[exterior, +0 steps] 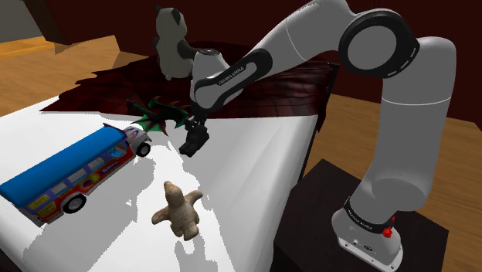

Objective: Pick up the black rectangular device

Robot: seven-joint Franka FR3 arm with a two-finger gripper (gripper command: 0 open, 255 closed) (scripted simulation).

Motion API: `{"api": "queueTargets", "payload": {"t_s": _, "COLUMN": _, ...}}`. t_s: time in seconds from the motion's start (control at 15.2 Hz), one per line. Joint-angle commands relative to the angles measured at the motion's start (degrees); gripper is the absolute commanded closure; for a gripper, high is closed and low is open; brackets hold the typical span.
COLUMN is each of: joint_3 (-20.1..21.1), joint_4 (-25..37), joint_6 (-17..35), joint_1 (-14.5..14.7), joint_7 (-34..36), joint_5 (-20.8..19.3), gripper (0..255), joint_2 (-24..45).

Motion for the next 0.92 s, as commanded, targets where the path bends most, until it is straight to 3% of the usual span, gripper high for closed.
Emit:
{"api": "queueTargets", "payload": {"t_s": 0.0, "joint_3": 0.0, "joint_4": 0.0, "joint_6": 0.0, "joint_1": 0.0, "joint_7": 0.0, "joint_5": 0.0, "gripper": 255, "joint_2": 0.1}}
{"api": "queueTargets", "payload": {"t_s": 0.46, "joint_3": 0.0, "joint_4": -0.1, "joint_6": 0.1, "joint_1": 0.0, "joint_7": 0.0, "joint_5": 0.0, "gripper": 255, "joint_2": 0.0}}
{"api": "queueTargets", "payload": {"t_s": 0.86, "joint_3": 0.2, "joint_4": 1.5, "joint_6": -3.9, "joint_1": -0.2, "joint_7": -0.1, "joint_5": 0.4, "gripper": 255, "joint_2": -2.3}}
